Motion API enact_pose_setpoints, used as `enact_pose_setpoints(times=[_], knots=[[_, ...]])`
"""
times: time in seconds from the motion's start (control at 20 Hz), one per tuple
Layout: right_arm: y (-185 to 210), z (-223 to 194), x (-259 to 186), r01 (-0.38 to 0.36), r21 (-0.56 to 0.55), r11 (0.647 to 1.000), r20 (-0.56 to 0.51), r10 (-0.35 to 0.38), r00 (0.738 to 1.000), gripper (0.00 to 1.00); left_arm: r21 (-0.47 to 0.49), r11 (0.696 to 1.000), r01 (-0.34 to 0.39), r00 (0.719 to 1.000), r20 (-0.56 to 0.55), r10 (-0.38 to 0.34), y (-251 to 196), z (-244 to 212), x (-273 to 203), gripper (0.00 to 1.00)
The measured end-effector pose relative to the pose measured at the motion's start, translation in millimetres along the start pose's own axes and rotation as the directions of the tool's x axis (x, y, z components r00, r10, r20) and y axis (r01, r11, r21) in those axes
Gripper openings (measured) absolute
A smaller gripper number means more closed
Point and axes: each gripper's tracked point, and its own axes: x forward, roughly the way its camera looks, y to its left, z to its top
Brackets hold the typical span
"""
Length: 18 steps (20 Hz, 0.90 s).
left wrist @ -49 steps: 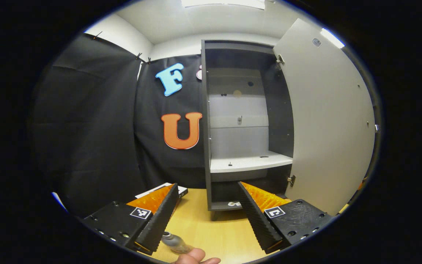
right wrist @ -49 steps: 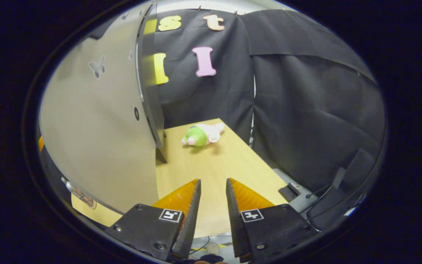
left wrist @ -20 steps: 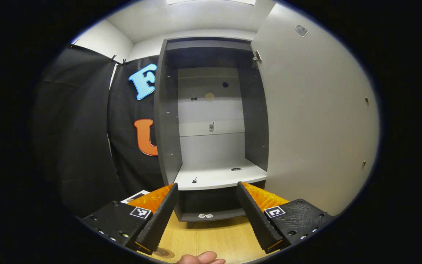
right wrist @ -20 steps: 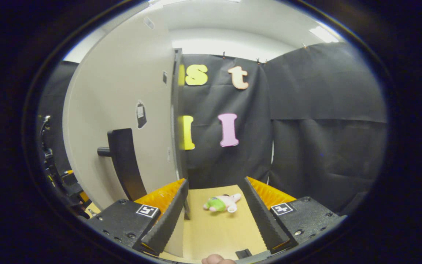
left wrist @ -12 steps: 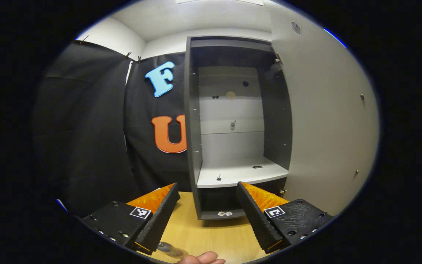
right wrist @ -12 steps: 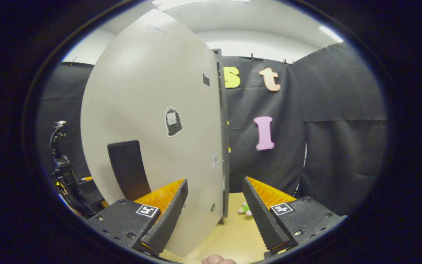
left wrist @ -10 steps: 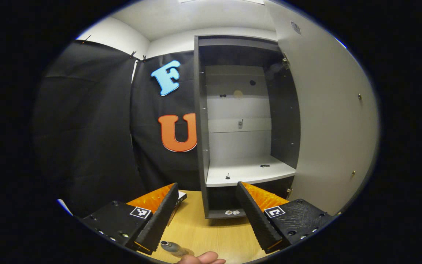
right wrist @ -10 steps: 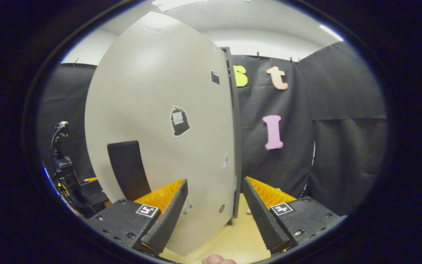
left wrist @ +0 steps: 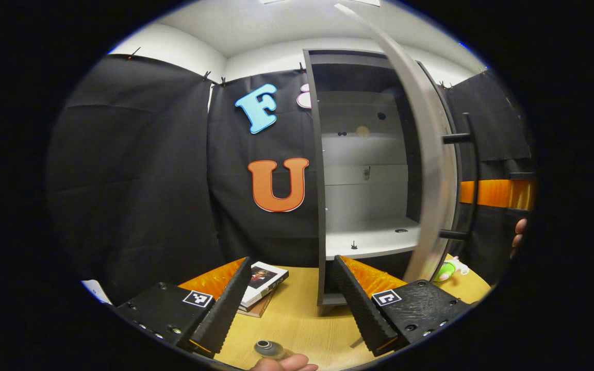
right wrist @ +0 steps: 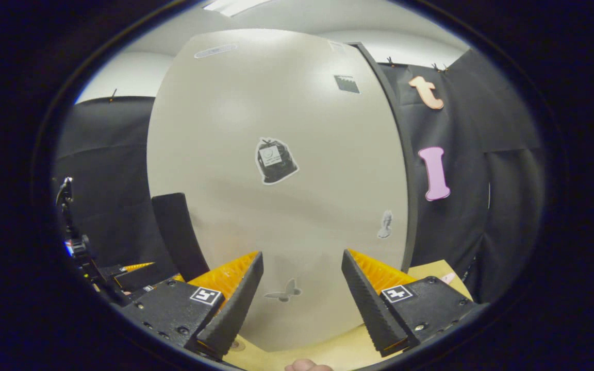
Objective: Open the cabinet door with the right hand, grasp the bottle in the cabinet with the left hand and place it on the coaster, then close the cabinet door with the right hand.
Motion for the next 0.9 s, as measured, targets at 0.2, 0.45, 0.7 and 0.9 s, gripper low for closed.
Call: enact_pose_setpoints(times=[0.2,0.45,0.7,0.9], knots=[[5.6,-3.6,31.0,-0.012,-0.023,1.0,-0.016,0.012,1.0,0.98,0.008,1.0,-0.008,1.0,-0.016,0.009,2.6,-4.0,0.7,0.96],[8.1,-1.5,40.0,-0.024,-0.03,0.999,-0.012,0.023,1.0,0.98,0.002,1.0,-0.013,1.0,-0.007,0.013,2.5,-3.1,4.1,0.96],[-11.0,-1.8,25.4,0.0,-0.025,1.0,-0.02,0.0,1.0,0.98,-0.003,1.0,0.006,1.0,-0.013,-0.006,-0.6,-2.2,3.3,0.96],[-32.3,-4.3,4.2,0.046,-0.041,0.998,-0.018,-0.046,0.999,0.98,-0.005,0.999,0.046,0.999,-0.01,-0.047,-22.2,-1.5,9.4,0.96]])
